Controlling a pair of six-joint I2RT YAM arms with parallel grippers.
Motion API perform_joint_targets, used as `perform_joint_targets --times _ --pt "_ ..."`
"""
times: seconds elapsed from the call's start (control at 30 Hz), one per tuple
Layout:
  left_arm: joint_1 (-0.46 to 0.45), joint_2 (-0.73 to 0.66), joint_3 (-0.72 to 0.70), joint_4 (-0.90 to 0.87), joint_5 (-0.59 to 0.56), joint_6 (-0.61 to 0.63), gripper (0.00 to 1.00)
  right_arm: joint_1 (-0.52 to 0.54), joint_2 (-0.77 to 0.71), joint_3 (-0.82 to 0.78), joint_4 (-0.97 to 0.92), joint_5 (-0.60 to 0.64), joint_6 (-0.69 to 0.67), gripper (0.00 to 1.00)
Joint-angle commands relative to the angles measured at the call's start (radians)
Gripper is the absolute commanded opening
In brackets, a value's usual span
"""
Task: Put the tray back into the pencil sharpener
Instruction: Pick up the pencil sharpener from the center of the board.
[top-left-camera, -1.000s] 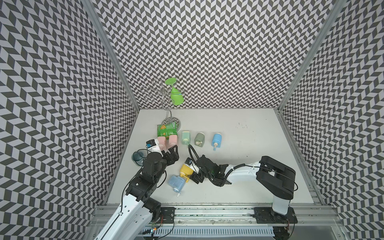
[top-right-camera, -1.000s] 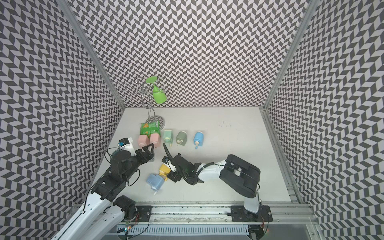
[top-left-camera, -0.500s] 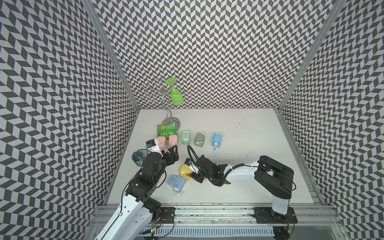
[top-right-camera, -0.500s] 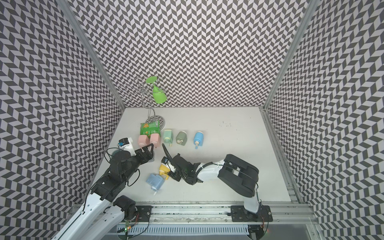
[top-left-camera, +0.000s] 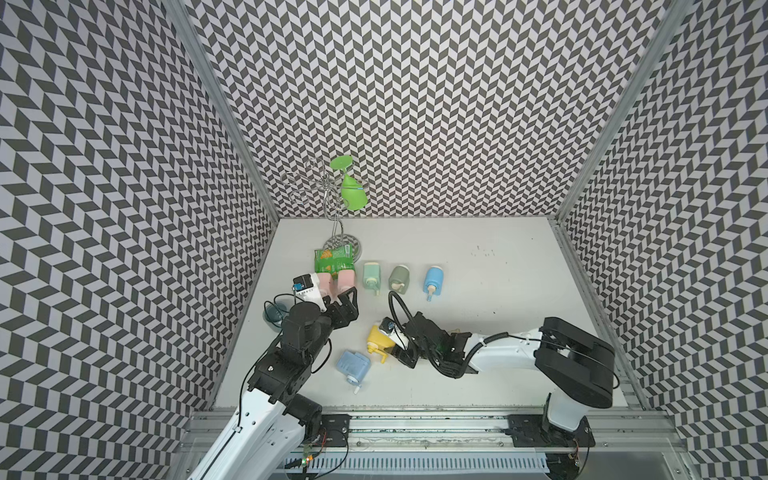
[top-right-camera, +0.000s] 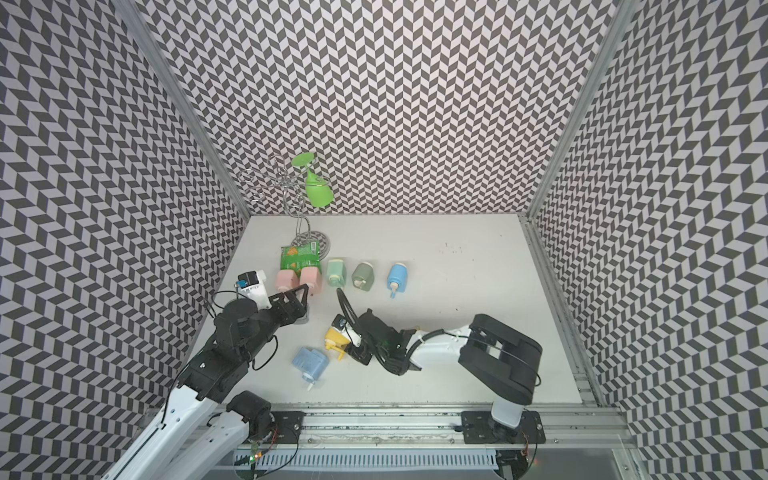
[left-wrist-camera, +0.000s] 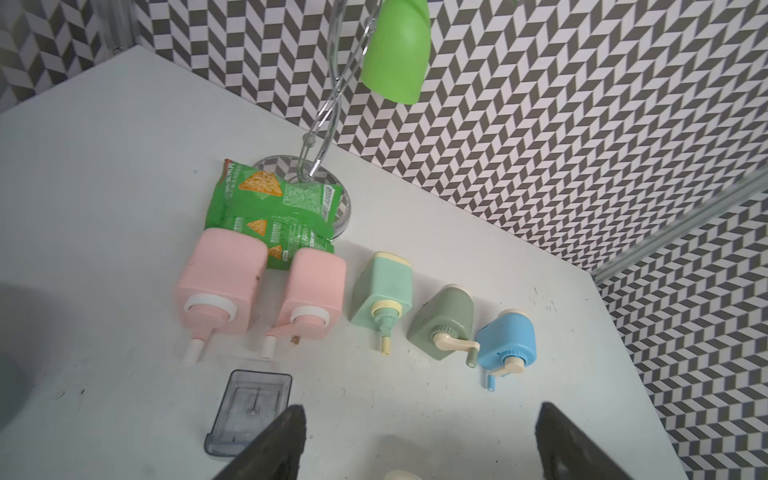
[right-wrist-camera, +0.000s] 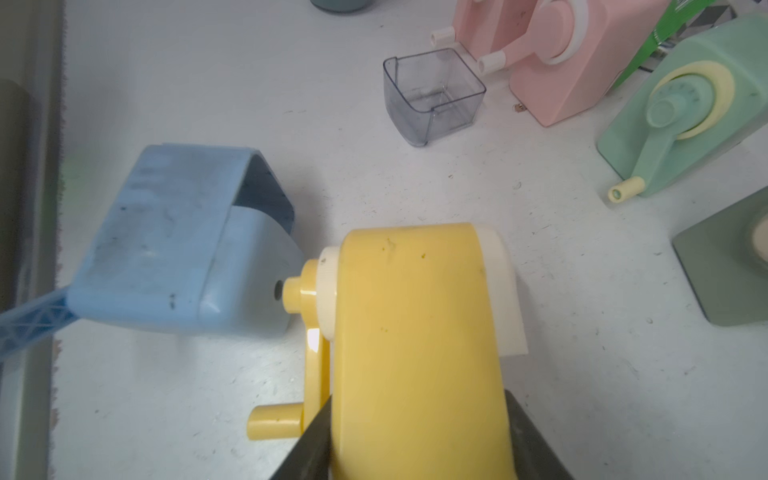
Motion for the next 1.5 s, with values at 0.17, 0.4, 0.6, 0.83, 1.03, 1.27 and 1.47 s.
perform_joint_targets --times 0.17,0.4,0.6,0.83,1.03,1.27,1.47 --pt "0.006 0.054 0.107 -0.036 0.412 0.061 0.94 -0.001 -0.316 -0.164 0.284 0.058 -0.065 0.25" --pt "0.006 0.133 0.122 -0.013 0.684 0.005 0.97 -0.001 -0.475 -0.216 0.344 0.052 -0.085 0.24" --pt "0.006 0.181 0.109 0.054 0.800 -0.041 0.95 0.000 -0.504 -0.222 0.372 0.053 -0.097 0.24" --pt "0.007 0.196 0.092 0.078 0.854 -0.058 0.81 0.000 -0.481 -0.208 0.396 0.064 -0.107 0.24" --pt "0.006 0.206 0.086 0.092 0.875 -0.062 0.70 0.000 -0.449 -0.189 0.408 0.046 -0.108 0.24" --pt "0.007 0.218 0.082 0.096 0.886 -0.057 0.55 -0.001 -0.415 -0.169 0.411 0.056 -0.110 0.24" --pt "0.006 0.225 0.081 0.091 0.889 -0.045 0.44 0.000 -0.389 -0.146 0.401 0.058 -0.111 0.24"
